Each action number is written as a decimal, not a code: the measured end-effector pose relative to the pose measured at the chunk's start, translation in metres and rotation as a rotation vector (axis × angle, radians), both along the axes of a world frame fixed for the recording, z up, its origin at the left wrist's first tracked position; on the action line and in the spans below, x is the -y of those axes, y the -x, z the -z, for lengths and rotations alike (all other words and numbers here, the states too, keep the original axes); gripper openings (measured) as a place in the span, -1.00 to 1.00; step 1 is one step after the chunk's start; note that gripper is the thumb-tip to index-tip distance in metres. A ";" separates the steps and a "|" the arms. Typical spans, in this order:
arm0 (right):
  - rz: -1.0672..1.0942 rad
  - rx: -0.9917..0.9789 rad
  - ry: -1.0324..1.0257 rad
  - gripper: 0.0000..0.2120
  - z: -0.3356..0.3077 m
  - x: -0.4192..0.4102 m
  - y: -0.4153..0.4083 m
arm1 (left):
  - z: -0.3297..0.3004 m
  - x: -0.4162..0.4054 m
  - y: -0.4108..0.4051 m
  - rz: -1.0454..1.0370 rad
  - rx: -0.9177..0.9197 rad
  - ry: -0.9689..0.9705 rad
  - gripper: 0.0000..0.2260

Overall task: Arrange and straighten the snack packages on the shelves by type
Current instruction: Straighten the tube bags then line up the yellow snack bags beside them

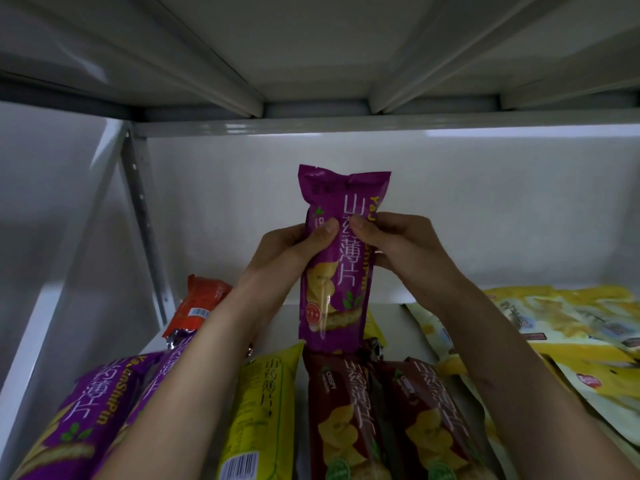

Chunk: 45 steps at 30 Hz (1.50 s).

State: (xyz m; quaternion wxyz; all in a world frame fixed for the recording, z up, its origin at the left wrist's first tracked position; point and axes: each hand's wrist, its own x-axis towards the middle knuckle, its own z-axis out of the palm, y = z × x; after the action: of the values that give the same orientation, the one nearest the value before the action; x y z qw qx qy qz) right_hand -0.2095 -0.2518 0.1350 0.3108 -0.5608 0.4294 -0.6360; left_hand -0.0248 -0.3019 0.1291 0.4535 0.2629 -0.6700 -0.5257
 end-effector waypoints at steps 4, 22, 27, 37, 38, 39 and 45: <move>-0.033 0.031 -0.056 -0.54 -0.002 0.000 0.000 | 0.001 -0.002 0.000 -0.040 -0.006 -0.003 -0.56; -0.104 0.083 -0.141 -0.47 -0.001 0.001 0.004 | 0.000 -0.007 0.002 -0.040 0.062 -0.026 -0.67; -0.122 0.058 -0.159 -0.58 0.000 0.000 0.005 | 0.000 -0.007 0.002 -0.031 0.066 -0.007 -0.63; -0.021 0.102 -0.102 -0.63 0.000 0.002 0.002 | 0.001 -0.003 -0.001 0.024 0.109 -0.052 -0.58; -0.055 0.112 -0.119 -0.59 0.000 0.002 0.002 | 0.001 -0.004 -0.001 0.001 0.094 -0.044 -0.58; -0.089 0.103 -0.142 -0.56 0.001 0.002 0.002 | 0.001 -0.003 -0.001 -0.021 0.077 -0.037 -0.58; -0.021 -0.015 -0.114 -0.66 0.005 0.005 0.000 | 0.000 -0.003 0.001 -0.005 0.063 -0.042 -0.47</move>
State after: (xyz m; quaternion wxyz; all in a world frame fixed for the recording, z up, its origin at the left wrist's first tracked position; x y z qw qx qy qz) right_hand -0.2093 -0.2565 0.1298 0.3457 -0.5514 0.4613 -0.6030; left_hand -0.0259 -0.2989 0.1292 0.4277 0.2903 -0.6723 -0.5299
